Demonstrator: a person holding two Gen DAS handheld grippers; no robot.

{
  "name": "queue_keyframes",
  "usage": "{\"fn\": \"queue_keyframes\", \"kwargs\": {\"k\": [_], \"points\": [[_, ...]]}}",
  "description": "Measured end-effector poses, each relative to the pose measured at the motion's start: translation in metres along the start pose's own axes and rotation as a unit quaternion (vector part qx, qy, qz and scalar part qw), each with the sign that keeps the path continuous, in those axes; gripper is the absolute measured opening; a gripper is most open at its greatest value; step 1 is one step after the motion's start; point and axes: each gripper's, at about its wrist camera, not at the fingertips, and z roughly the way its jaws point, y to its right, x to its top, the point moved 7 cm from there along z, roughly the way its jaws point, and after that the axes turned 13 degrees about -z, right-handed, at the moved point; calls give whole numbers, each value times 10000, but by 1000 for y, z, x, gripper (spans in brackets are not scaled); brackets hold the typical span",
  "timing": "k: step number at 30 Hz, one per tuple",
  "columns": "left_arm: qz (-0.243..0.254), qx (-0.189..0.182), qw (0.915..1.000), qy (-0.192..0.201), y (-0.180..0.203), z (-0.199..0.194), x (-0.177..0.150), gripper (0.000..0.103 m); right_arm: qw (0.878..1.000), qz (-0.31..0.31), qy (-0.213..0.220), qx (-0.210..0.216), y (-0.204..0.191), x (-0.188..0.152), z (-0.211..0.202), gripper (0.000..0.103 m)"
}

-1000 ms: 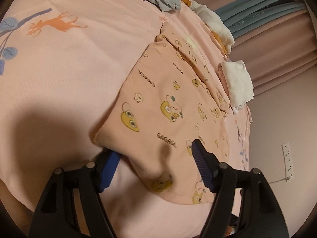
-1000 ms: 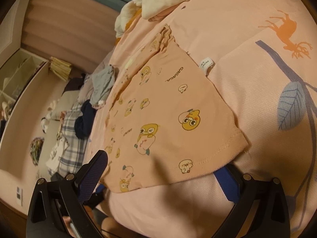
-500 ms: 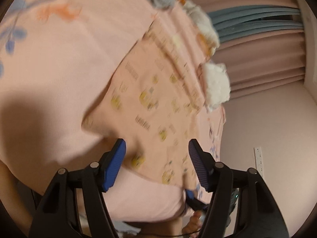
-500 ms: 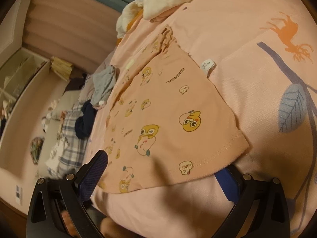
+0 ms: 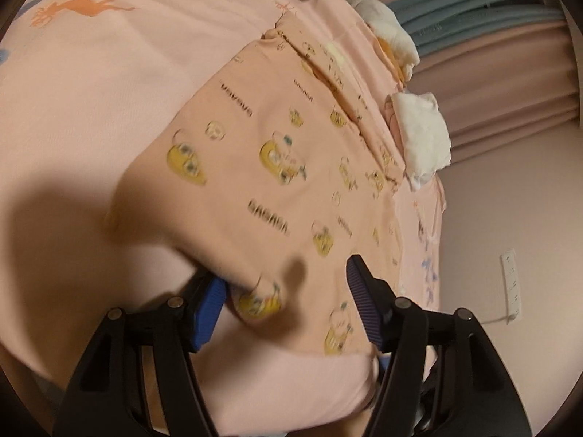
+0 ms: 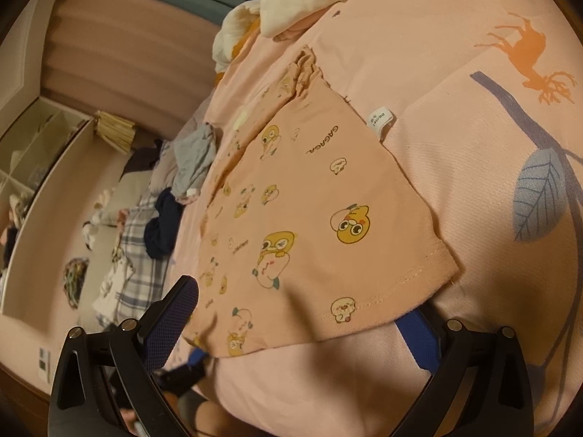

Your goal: Fold small clothes

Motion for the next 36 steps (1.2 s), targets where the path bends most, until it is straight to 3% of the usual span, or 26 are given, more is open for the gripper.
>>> {"fn": "queue_keyframes", "kwargs": {"k": [4, 8, 12, 15, 17, 20, 23, 25, 28, 29, 31, 32, 33, 36], "points": [[-278, -136, 9995, -46, -4, -9, 4, 63, 9998, 177, -15, 102, 4, 3, 0, 102], [-253, 188, 9991, 273, -16, -35, 6, 63, 9984, 463, -31, 331, 6, 8, -1, 102], [-204, 570, 9948, 821, -24, -48, 25, 63, 9902, 884, 15, 1084, -2, 17, 5, 94], [-381, 179, 9989, 188, -18, -32, 28, 63, 9814, 1198, -105, 1495, -10, 30, 18, 77], [-388, 201, 9990, -105, -16, -20, 20, 63, 9855, 1054, -154, 1318, -14, 36, 24, 74], [-461, 5, 9986, -265, -19, -22, 4, 64, 9946, 801, -366, 553, -11, 29, 30, 73], [-984, -533, 9905, -805, -21, -17, -13, 66, 9924, 924, -443, 684, -6, 14, 29, 73], [-921, -567, 9909, -803, -17, -10, -14, 66, 9914, 1026, -311, 748, -3, 11, 21, 72], [-632, -611, 9951, -450, -2, 0, -7, 65, 9913, 1053, -281, 735, 0, 13, 22, 68], [-576, -587, 9961, -330, 2, 2, -2, 63, 9918, 1043, -295, 679, 1, 15, 24, 65], [-635, -501, 9965, -191, 5, 4, 5, 56, 9940, 955, -305, 431, 5, 20, 31, 39], [-711, -510, 9960, -160, 5, 3, 9, 53, 9945, 957, -325, 284, 10, 20, 34, 31], [-785, -487, 9957, -55, 2, -2, 12, 42, 9945, 967, -371, 166, 14, 20, 36, 22], [-662, -208, 9965, 462, -8, -17, 24, 13, 9952, 909, -272, 233, 18, 23, 30, 17]]}}
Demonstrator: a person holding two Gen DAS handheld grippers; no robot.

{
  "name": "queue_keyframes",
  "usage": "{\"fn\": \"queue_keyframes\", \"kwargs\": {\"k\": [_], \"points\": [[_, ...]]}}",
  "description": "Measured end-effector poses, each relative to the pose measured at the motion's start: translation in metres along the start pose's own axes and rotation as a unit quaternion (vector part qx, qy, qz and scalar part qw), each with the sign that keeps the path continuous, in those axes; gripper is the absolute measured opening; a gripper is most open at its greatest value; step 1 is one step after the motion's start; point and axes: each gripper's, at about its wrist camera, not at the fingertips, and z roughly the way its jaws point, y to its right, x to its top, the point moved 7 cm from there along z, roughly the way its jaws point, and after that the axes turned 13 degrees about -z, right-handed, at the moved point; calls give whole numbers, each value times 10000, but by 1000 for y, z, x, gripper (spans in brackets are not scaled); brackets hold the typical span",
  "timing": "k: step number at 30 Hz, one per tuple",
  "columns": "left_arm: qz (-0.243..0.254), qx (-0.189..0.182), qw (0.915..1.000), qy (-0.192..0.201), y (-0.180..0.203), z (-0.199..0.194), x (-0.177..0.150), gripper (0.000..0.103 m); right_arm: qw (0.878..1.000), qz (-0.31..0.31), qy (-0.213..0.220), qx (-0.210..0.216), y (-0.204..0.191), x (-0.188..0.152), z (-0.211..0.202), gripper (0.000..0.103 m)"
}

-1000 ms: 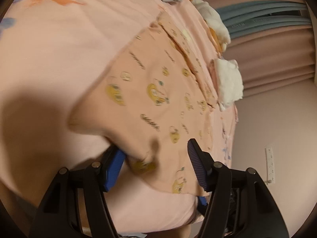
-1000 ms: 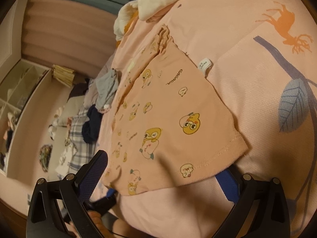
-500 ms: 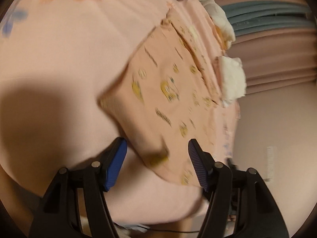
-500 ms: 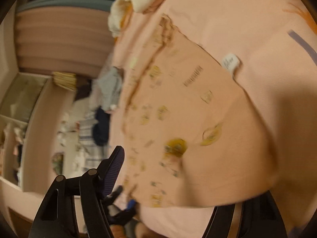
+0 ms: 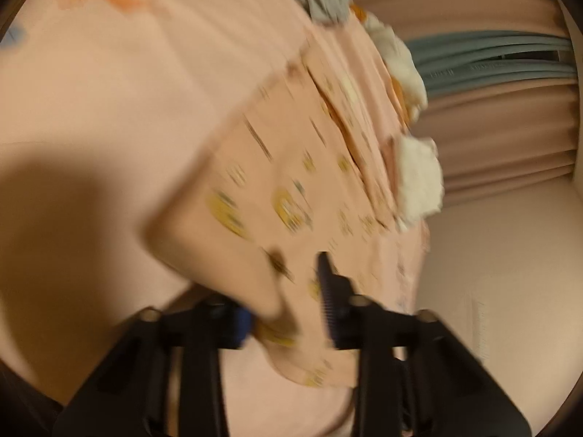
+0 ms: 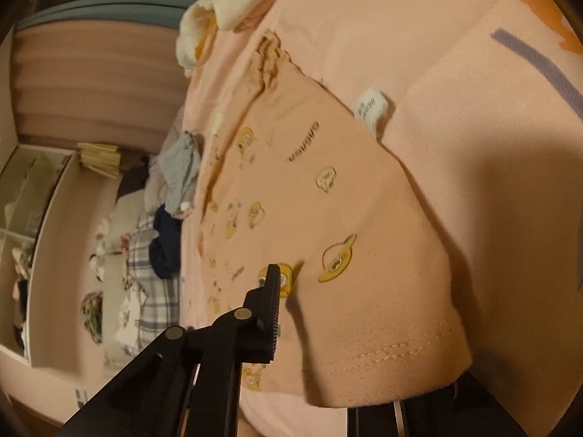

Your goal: Fold small clothes

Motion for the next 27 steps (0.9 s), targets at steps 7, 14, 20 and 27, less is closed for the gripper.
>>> {"fn": "queue_keyframes", "kwargs": {"k": [7, 14, 20, 27], "points": [[462, 23, 9982, 383, 16, -9, 14, 4, 9989, -383, 254, 107, -19, 16, -9, 7], [835, -268, 9948, 515, 66, -2, 36, 5, 9971, -650, 344, 183, -41, 51, -6, 7], [1157, 33, 9898, 836, 106, 37, 80, 5, 9952, -933, 276, 55, -57, 96, 13, 7], [1362, 651, 9844, 904, 137, 122, 150, 6, 9894, -1334, -139, -551, -59, 164, 79, 7]]}}
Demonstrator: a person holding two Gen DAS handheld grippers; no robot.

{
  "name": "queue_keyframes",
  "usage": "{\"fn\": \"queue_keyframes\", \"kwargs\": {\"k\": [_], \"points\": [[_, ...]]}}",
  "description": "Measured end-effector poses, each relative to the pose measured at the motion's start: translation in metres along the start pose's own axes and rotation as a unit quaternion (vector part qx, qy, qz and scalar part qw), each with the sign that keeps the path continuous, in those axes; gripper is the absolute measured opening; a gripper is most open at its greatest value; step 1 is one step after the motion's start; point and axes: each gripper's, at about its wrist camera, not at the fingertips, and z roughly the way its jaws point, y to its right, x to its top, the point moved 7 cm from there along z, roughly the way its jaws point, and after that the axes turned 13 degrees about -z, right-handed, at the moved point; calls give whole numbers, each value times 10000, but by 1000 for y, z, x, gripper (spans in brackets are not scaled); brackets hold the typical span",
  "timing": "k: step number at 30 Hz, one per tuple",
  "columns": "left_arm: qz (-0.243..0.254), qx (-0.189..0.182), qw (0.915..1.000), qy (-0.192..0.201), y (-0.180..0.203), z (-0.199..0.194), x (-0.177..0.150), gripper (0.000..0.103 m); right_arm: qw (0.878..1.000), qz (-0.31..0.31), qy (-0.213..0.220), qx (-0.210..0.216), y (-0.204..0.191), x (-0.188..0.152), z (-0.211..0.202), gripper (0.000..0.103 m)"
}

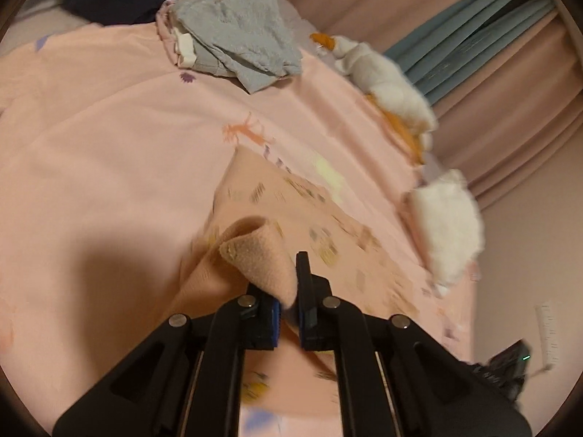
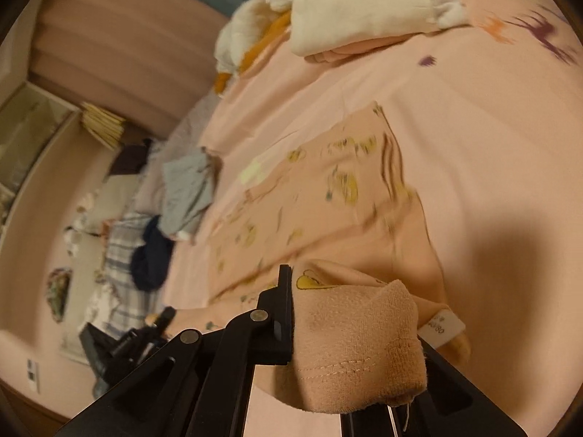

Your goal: Fold small clothes

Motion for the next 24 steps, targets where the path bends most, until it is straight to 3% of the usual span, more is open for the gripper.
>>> {"fn": "queue_keyframes", "kwargs": {"k": [2, 4, 6, 8, 9, 11, 12, 13, 14, 15, 16, 17, 19, 20, 21, 23, 24], "points": [[16, -40, 10000, -28, 6, 20, 16, 6, 9997, 136, -186, -87, 11, 25, 27, 7], [103, 162, 9998, -109, 10, 48, 31, 7, 9993, 135, -293, -174, 17, 44, 49, 7], [289, 593, 9976, -207, 7, 72, 37, 10, 9980, 105, -405, -476, 26, 55, 69, 7], [315, 1024, 9924, -606, -3, 94, 39, 17, 9947, 251, -675, -729, 39, 60, 87, 7], [259, 1003, 9919, -735, -6, 95, 41, 17, 9920, 453, -916, -743, 47, 57, 96, 7], [159, 601, 9962, -618, -8, 74, 52, 28, 9918, 609, -1000, -511, 51, 54, 92, 8], [152, 598, 9970, -472, -9, 63, 57, 43, 9931, 569, -938, -425, 51, 54, 79, 15], [139, 609, 9979, -167, -12, 43, 65, 60, 9939, 505, -859, -480, 51, 54, 68, 30], [151, 578, 9982, 51, -12, 26, 69, 66, 9946, 414, -763, -565, 51, 56, 55, 40], [223, 513, 9983, 189, -9, 11, 72, 67, 9953, 301, -606, -691, 50, 57, 34, 62], [424, 445, 9980, 150, -6, -3, 68, 66, 9954, 263, -480, -782, 49, 58, 21, 71], [605, 426, 9973, 22, -3, -10, 63, 62, 9955, 220, -264, -887, 46, 57, 0, 71], [819, 492, 9950, -278, -3, -20, 48, 34, 9957, 36, -117, -916, 39, 58, -20, 71], [771, 527, 9947, -432, -5, -20, 39, 31, 9957, -110, -94, -913, 35, 56, -27, 71], [703, 495, 9945, -606, -6, -18, 29, 26, 9949, -276, -89, -965, 30, 54, -31, 67], [797, 364, 9912, -994, -4, -6, 6, 14, 9928, -518, -147, -1071, 23, 44, -32, 48], [930, 475, 9885, -1098, -5, 1, -5, 10, 9911, -725, -288, -1079, 19, 35, -25, 31]]}}
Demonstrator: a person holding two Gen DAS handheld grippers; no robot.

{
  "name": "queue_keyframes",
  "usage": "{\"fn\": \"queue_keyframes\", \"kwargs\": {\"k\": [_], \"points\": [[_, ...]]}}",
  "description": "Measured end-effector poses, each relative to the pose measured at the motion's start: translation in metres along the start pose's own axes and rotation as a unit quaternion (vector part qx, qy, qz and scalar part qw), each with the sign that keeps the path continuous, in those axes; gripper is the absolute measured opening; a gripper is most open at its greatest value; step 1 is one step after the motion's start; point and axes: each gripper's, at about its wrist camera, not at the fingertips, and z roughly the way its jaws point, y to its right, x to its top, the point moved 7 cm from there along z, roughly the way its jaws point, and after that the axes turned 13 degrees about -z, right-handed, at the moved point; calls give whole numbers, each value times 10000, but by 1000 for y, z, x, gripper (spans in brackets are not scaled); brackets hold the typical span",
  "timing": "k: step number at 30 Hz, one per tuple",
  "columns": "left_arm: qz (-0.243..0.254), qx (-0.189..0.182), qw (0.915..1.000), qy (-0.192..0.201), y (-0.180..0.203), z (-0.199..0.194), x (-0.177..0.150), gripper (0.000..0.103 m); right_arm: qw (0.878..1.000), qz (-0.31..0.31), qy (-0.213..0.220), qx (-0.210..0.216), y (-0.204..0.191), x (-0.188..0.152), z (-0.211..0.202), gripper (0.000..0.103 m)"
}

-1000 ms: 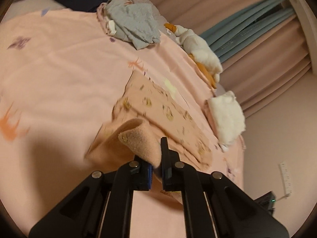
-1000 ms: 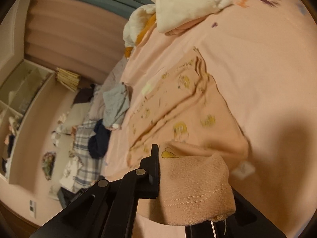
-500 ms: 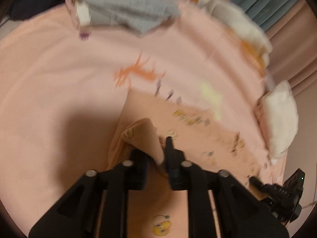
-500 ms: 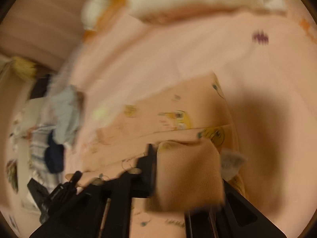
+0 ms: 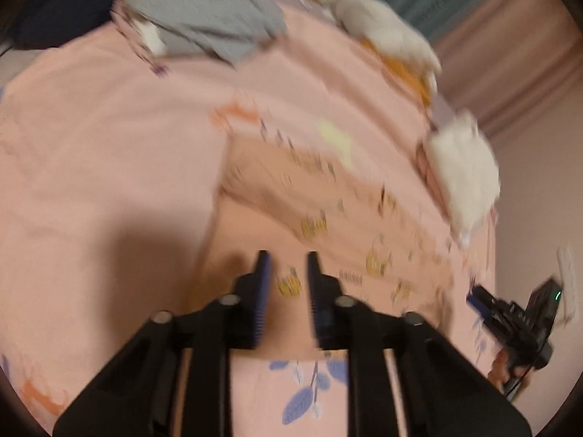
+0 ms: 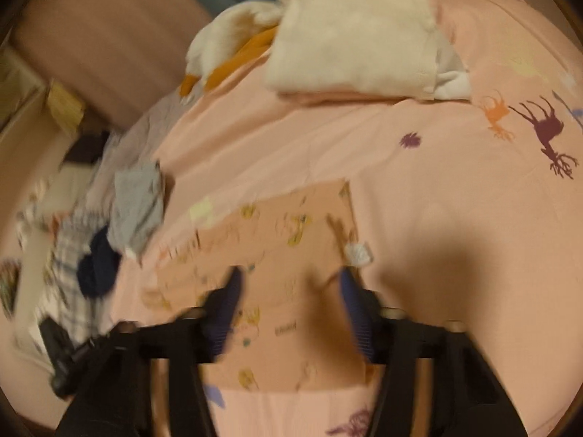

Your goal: Fold small clothes

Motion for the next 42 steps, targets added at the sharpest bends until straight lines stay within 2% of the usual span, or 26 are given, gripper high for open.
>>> {"fn": "queue_keyframes", "kwargs": {"k": [1, 2, 3, 5, 7, 9, 11, 14, 17, 18, 20, 22, 24, 26, 27, 28, 29, 30, 33, 34, 36, 37, 39, 40, 42], "points": [[103, 131, 9998, -79, 2, 10, -7, 9, 9999, -134, -98, -14, -3, -4, 5, 11], [176, 168, 9996, -157, 5, 22, -12, 8, 9993, -293, -223, -81, -7, -9, 13, 5], [160, 143, 9995, -244, 6, 30, -15, 8, 9975, -503, -417, -257, -12, -13, 28, 3], [-54, -18, 9983, -575, 8, 49, -17, 8, 9954, -631, -621, -367, -15, -21, 47, 3], [-239, -66, 9975, -654, 11, 65, -8, 8, 9951, -514, -834, -143, -17, -24, 70, 3], [-188, 1, 9989, -425, 16, 73, 9, 8, 9952, -410, -876, -132, -13, -15, 90, 3], [-210, 97, 9997, -45, 21, 80, 38, 8, 9957, -437, -769, -288, -5, 10, 108, 3], [-599, 49, 9981, 127, 21, 88, 70, 8, 9971, -314, -521, -455, -1, 52, 119, 3], [-1127, -205, 9933, 181, 16, 84, 91, 8, 9986, -183, -233, -443, -6, 76, 111, 3], [-1236, -283, 9918, 161, 13, 77, 92, 13, 9987, -187, -125, -456, -6, 83, 104, 3], [-1201, -262, 9924, 91, 7, 59, 89, 28, 9988, -184, 4, -463, -3, 85, 86, 3], [-1163, -123, 9931, 88, -1, 38, 77, 69, 9988, -315, -83, -372, 0, 76, 69, 5], [-1121, -197, 9935, 40, -10, 20, 60, 79, 9988, -327, -220, -296, 5, 52, 47, 5], [-1117, -406, 9927, -200, -21, 1, 28, 80, 9989, -247, -311, -259, 14, 29, 27, 14], [-1186, -495, 9909, -393, -28, -8, 7, 80, 9990, -105, -382, -208, 19, 12, 17, 34], [-1241, -507, 9893, -569, -33, -11, -11, 80, 9987, 159, -449, -158, 21, -5, 13, 63], [-1314, -520, 9874, -719, -38, -14, -28, 80, 9977, 514, -451, -36, 27, -26, 4, 72], [-1376, -567, 9851, -864, -42, -14, -42, 80, 9959, 797, -409, 113, 27, -39, 2, 76], [-1447, -781, 9777, -1310, -44, -4, -87, 80, 9881, 1271, -517, 697, 21, -82, 2, 76], [-1429, -899, 9773, -1281, -42, -1, -96, 80, 9858, 1378, -598, 748, 21, -91, 5, 76], [-1370, -1014, 9809, -939, -35, -2, -96, 80, 9800, 1612, -740, 901, 16, -108, 17, 76], [-1407, -1197, 9787, -895, -28, 0, -94, 80, 9788, 1650, -705, 988, 12, -109, 22, 76], [-1632, -1549, 9683, -1085, -18, 12, -89, 80, 9769, 1732, -490, 1151, 7, -101, 31, 76], [-1763, -1586, 9653, -1097, -17, 19, -84, 80, 9760, 1786, -361, 1197, 6, -95, 34, 76], [-2081, -1629, 9608, -835, -17, 30, -69, 80, 9699, 2059, -172, 1285, 9, -82, 47, 76]]}}
